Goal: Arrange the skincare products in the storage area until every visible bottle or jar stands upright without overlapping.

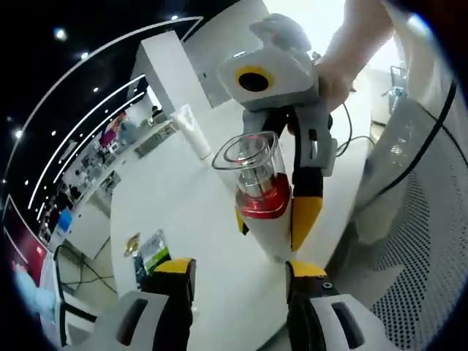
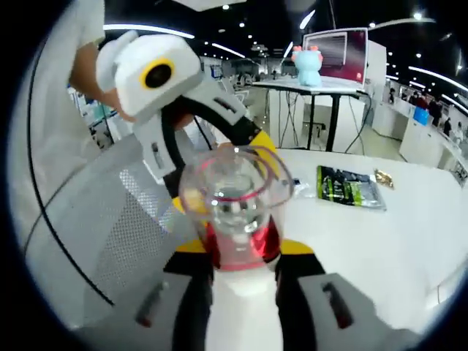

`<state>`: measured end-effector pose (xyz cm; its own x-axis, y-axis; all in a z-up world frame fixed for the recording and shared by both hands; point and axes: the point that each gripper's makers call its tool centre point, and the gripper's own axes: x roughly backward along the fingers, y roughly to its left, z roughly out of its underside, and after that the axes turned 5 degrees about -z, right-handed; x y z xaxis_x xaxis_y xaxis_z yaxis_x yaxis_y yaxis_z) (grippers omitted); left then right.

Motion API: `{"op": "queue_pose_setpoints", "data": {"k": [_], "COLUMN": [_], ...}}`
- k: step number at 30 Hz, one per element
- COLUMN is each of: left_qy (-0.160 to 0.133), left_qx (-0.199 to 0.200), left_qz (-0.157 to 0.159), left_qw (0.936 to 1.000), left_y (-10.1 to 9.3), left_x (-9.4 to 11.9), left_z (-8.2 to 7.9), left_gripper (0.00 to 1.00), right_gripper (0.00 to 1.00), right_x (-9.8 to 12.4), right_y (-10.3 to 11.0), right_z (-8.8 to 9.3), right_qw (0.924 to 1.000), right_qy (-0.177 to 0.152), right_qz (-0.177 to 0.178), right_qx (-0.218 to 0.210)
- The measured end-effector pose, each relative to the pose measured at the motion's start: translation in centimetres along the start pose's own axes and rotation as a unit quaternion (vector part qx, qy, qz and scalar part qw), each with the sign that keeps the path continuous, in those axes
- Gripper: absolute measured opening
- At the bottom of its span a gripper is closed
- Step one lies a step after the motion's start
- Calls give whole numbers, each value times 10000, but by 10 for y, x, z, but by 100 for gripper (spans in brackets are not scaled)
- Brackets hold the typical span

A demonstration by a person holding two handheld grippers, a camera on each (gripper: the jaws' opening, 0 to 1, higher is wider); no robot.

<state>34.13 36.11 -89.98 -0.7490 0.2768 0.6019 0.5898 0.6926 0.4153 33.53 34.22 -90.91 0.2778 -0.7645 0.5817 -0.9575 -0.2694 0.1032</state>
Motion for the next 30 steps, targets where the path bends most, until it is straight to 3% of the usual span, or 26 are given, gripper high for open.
{"op": "queue_pose_setpoints", "data": {"k": [4, 7, 8, 10, 13, 16, 19, 25, 29, 30], "left_qy": [113, 466, 572, 504, 445, 582, 812, 776, 1165, 1147], "left_qx": [-84, -313, -491, -910, -537, -668, -931, -1028, -1151, -1137], "left_qz": [-167, -262, -305, -425, -268, -330, -176, -106, 64, 55], "left_qw": [9998, 9981, 9967, 9937, 9972, 9955, 9922, 9916, 9865, 9869], "left_y": [3, 7, 8, 10, 2, 5, 3, -5, -13, -13], "left_x": [-4, -6, -6, -6, -10, -14, -17, -25, -24, -25], "left_z": [5, 16, 18, 13, 6, 10, 12, 7, 23, 23], "left_gripper": [48, 42, 42, 40, 39, 40, 39, 36, 31, 31], "right_gripper": [30, 30, 30, 30, 30, 30, 30, 30, 30, 30], "right_x": [2, 8, 11, 20, 49, 76, 109, 156, 179, 186], "right_y": [-3, -4, -5, -10, -26, -44, -65, -89, -107, -113], "right_z": [0, 1, 1, -5, -16, -22, -27, -29, -23, -19], "right_qw": [9997, 9992, 9983, 9961, 9856, 9787, 9712, 9641, 9657, 9662], "right_qy": [-4, -70, -101, -358, -910, -1177, -1414, -1585, -1452, -1380], "right_qz": [73, 104, 128, 212, 398, 618, 824, 1103, 1348, 1455], "right_qx": [-216, -383, -555, -783, -1371, -1564, -1729, -1822, -1679, -1621]}}
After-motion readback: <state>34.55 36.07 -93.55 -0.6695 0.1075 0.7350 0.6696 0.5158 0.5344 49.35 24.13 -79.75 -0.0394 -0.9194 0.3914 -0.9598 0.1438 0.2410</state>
